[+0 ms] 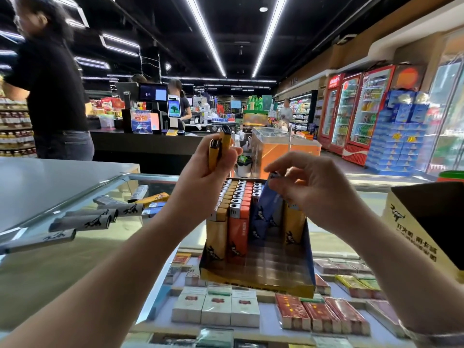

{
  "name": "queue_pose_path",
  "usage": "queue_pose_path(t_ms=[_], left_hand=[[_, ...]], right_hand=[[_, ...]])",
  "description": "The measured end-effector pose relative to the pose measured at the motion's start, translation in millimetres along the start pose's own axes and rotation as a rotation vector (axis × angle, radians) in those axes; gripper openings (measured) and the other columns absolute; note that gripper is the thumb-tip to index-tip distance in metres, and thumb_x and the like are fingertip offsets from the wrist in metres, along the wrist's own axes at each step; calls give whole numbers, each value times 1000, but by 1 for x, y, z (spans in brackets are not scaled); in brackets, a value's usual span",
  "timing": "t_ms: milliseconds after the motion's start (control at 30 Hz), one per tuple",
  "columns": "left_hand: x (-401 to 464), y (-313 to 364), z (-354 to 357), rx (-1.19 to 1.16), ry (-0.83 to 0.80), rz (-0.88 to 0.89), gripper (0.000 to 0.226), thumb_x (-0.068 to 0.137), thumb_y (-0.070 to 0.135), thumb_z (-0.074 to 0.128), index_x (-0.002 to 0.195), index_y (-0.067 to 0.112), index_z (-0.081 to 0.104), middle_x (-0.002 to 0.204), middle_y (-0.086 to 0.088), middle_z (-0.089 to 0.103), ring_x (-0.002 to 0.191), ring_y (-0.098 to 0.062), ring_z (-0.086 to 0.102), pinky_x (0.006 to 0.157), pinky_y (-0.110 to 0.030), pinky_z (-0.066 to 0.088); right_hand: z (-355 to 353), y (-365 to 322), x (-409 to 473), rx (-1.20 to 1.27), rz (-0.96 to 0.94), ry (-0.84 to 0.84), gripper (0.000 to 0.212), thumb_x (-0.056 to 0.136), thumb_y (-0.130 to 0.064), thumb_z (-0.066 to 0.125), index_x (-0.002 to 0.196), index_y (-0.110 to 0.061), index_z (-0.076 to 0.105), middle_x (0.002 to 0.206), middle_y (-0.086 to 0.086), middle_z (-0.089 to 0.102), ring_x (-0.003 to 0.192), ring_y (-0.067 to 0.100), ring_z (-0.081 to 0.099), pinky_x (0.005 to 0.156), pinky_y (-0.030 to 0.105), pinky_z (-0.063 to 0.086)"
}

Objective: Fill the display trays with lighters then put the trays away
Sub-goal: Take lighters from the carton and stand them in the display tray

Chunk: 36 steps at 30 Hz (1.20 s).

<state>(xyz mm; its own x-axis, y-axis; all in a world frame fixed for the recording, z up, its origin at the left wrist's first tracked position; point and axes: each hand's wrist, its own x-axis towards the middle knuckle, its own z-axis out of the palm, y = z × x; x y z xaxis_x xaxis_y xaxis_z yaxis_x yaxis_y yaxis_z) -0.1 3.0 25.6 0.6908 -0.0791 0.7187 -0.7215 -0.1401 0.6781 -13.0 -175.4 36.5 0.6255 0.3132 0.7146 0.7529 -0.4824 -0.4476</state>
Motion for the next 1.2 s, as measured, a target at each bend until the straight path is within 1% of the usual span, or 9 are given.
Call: queue_pose_path(t_ms=[167,267,367,467,633,767,867,1067,1200], left_hand=[[0,-1,-1,91,6,23,18,82,46,43,90,32,50,98,-26,60,62,-12,44,60,-34,39],[-1,-2,0,114,19,50,17,83,46,42,90,32,49,93,-28,57,60,-15,41,57,-34,38],[0,-4,0,112,52,46,15,84,45,42,90,34,50,82,-18,55,66,-17,42,62,-40,38],[0,-3,0,123,102,43,15,81,47,42,93,39,48,86,3,42,74,-15,43,67,-29,38],[0,6,-1,92,135,60,17,78,44,42,93,39,47,95,2,39,69,-1,45,59,-11,41],[0,11,-5,-70,144,19,26,80,41,46,98,22,52,75,6,51,57,-1,47,52,-12,40],[0,12,-8,-91,175,2,25,78,44,52,83,19,55,59,8,56,52,-1,54,45,-13,42],[-1,12,-12,-172,152,-90,24,66,51,61,59,28,62,57,9,63,57,-4,61,53,-13,48],[-2,13,-10,-215,117,-99,25,64,50,62,58,27,63,58,6,65,57,-6,63,51,-13,48]], right_hand=[[7,2,-1,-131,-68,-78,21,74,-7,75,85,-22,67,78,-17,56,72,-3,54,65,6,41],[16,-1,-5,-246,-109,-128,16,75,-6,73,87,-15,67,76,-20,51,70,-7,52,67,5,40],[21,-4,-7,-334,-140,-195,14,79,-5,69,91,-13,66,86,-7,58,76,8,56,69,16,45],[21,-7,-8,-383,-151,-195,10,81,-7,68,89,-13,65,91,-3,57,79,18,57,68,30,48],[20,-6,-7,-453,-156,-132,9,77,-13,73,85,-15,71,87,-9,50,86,15,44,70,33,42],[20,-1,-5,-375,-103,-122,11,79,-13,70,89,-17,73,77,-18,45,86,14,45,72,30,40],[21,1,-5,-343,-86,-124,8,81,-18,69,89,-20,72,76,-23,43,84,11,44,71,27,37],[18,-1,-5,-290,-80,-82,1,81,-19,69,81,-20,68,73,-18,51,78,9,49,69,23,37],[15,-5,-5,-124,-52,19,16,78,-27,70,91,-25,62,73,-13,59,70,3,57,65,17,46]])
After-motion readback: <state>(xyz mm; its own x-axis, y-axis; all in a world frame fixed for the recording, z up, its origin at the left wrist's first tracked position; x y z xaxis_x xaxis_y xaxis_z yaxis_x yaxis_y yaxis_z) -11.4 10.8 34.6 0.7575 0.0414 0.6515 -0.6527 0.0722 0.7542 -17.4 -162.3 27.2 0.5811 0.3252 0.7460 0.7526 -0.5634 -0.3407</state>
